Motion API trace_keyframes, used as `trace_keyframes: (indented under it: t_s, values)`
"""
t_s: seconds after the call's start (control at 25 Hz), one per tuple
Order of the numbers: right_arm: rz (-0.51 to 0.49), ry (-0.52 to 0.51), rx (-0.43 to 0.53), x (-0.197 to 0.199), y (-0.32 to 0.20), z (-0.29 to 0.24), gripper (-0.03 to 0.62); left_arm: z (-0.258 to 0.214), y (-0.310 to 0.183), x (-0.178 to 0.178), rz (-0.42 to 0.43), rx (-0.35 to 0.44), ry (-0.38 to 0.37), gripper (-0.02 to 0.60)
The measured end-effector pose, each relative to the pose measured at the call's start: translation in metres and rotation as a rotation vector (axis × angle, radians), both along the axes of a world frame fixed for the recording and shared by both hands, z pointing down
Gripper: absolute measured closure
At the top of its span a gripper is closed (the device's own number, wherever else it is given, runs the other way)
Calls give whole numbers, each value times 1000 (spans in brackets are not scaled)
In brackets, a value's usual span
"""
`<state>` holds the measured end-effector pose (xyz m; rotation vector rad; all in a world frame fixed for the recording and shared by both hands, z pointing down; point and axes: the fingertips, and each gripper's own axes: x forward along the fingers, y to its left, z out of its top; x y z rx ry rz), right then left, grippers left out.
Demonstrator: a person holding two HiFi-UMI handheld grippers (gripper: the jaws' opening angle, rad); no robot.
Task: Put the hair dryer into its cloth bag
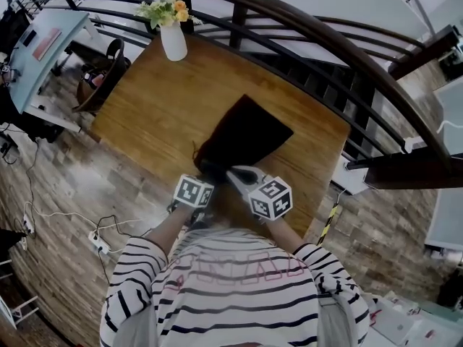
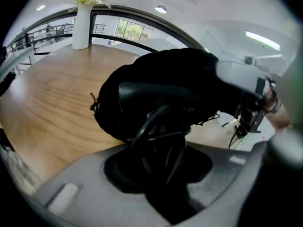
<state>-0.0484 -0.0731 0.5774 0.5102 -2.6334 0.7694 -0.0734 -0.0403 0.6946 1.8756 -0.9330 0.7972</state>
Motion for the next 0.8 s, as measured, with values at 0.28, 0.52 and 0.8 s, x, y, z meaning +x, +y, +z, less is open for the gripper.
trace_keyframes:
  t_s: [0.28, 0.52, 0.8]
  values:
    - [-86, 35, 32, 3, 24, 1, 583, -3, -16, 8, -12, 5, 17, 419]
    - [-136, 53, 50, 7, 39, 0, 582, -15, -32, 19, -12, 45, 44, 419]
    - [-185, 27, 37, 6, 51, -5, 583, -22, -46, 27, -58, 74, 87, 419]
